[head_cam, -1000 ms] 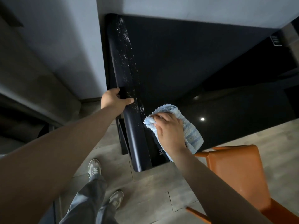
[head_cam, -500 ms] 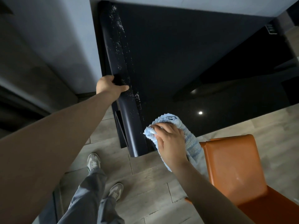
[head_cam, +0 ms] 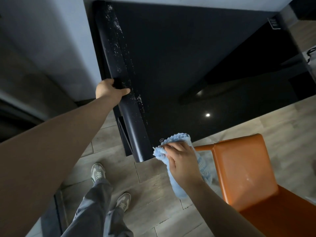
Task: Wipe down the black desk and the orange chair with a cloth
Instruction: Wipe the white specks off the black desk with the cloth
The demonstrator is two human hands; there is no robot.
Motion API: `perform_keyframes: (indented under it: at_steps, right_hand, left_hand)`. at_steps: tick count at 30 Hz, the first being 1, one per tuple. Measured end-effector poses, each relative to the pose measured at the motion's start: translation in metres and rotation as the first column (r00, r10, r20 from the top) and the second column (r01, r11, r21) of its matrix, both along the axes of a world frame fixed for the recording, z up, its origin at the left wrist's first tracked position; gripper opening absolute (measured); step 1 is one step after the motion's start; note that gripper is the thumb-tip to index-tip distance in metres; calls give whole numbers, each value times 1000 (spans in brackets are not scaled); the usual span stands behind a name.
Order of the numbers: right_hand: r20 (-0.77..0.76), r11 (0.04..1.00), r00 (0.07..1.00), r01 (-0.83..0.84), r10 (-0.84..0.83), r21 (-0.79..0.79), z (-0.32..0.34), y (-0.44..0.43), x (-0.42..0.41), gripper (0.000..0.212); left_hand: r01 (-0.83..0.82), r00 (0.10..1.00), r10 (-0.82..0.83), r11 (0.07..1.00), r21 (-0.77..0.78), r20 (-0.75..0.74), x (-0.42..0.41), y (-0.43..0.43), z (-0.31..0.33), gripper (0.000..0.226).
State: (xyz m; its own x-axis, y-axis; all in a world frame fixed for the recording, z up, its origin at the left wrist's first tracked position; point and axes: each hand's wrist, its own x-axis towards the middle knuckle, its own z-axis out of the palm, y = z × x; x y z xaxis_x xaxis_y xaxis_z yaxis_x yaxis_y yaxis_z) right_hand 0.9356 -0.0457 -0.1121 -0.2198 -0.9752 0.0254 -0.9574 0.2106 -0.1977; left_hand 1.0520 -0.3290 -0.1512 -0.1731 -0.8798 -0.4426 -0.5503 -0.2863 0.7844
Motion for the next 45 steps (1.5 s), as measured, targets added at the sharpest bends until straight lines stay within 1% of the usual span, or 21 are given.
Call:
perform_keyframes:
  at_steps: [2, 4, 6, 7, 10, 13, 15, 17, 18, 20, 22, 24, 26, 28, 31, 34, 37, 40, 43, 45]
  right_hand:
    - [8, 1000, 1000, 8, -7, -10, 5, 4, 0, 33]
    - [-3, 999, 1000, 27, -27, -20, 13, -1, -2, 27]
    - [-3, 998, 998, 63, -63, -31, 22, -13, -6, 33]
    - [7, 995, 996, 87, -86, -49, 26, -23, -9, 36]
    - [19, 983, 989, 146, -145, -109, 35, -59, -19, 30]
    - [63, 971, 983, 178, -170, -160, 42, -109, -27, 30]
    - [90, 962, 984, 170, -154, -211, 46, -145, -30, 28]
    - [82, 953, 989, 141, -124, -268, 49, -180, -34, 26]
    - [72, 949, 991, 129, -113, -288, 50, -196, -35, 26]
    - [59, 945, 994, 110, -96, -307, 53, -226, -38, 26]
    - [44, 943, 996, 85, -74, -323, 56, -254, -43, 27]
    - [29, 940, 998, 55, -48, -336, 58, -280, -49, 29]
    - [22, 943, 999, 33, -28, -330, 57, -307, -57, 30]
    - [2, 952, 1000, 5, -5, -305, 55, -334, -64, 30]
    - [-28, 973, 999, -33, 27, -230, 52, -381, -76, 32]
    - [-38, 982, 998, -55, 49, -181, 46, -428, -85, 30]
    - [-53, 982, 996, -82, 73, -172, 39, -468, -86, 29]
    - [-78, 982, 992, -112, 101, -153, 31, -501, -86, 28]
    - [-113, 983, 986, -133, 119, -127, 21, -531, -84, 28]
    - [-111, 983, 984, -152, 140, -106, 11, -548, -83, 29]
  left_hand:
    - [8, 1000, -8, 1000, -4, -8, 1, 1, 1, 55]
    - [14, 1000, -14, 1000, -20, -8, 1, 2, 1, 55]
    - [25, 1000, -26, 999, -41, -3, 1, 3, 3, 52]
    - [28, 1000, -28, 999, -45, -2, 1, 4, 4, 51]
    - [35, 999, -35, 999, -36, -3, 1, 6, 5, 50]
    - [26, 1000, -26, 999, -32, -1, 1, 5, 6, 53]
    - [16, 1000, -16, 999, -28, -10, 2, 4, 8, 64]
    - [8, 1000, -8, 1000, -18, -19, 3, 3, 7, 72]
    - [16, 1000, -16, 1000, -25, -21, 4, 3, 6, 71]
    - [40, 999, -41, 998, -41, -30, 7, 0, 4, 61]
    - [27, 998, -29, 999, -37, -56, 10, -8, 1, 51]
    - [-8, 998, 6, 1000, -30, -62, 14, -22, 1, 53]
    - [-41, 997, 40, 999, -10, -59, 16, -40, 1, 58]
    - [-51, 997, 50, 998, -20, -58, 14, -60, 0, 55]
    - [-102, 993, 100, 995, -17, -68, 9, -88, 2, 60]
    - [-119, 990, 117, 993, -20, -76, 3, -109, 2, 59]
    - [-142, 983, 143, 990, 18, -118, 0, -124, -2, 57]
    - [-166, 969, 176, 983, 74, -173, -4, -133, -4, 59]
    - [-164, 962, 175, 984, 69, -210, -9, -136, -7, 58]
    - [-171, 953, 187, 981, 87, -237, -12, -135, -11, 63]
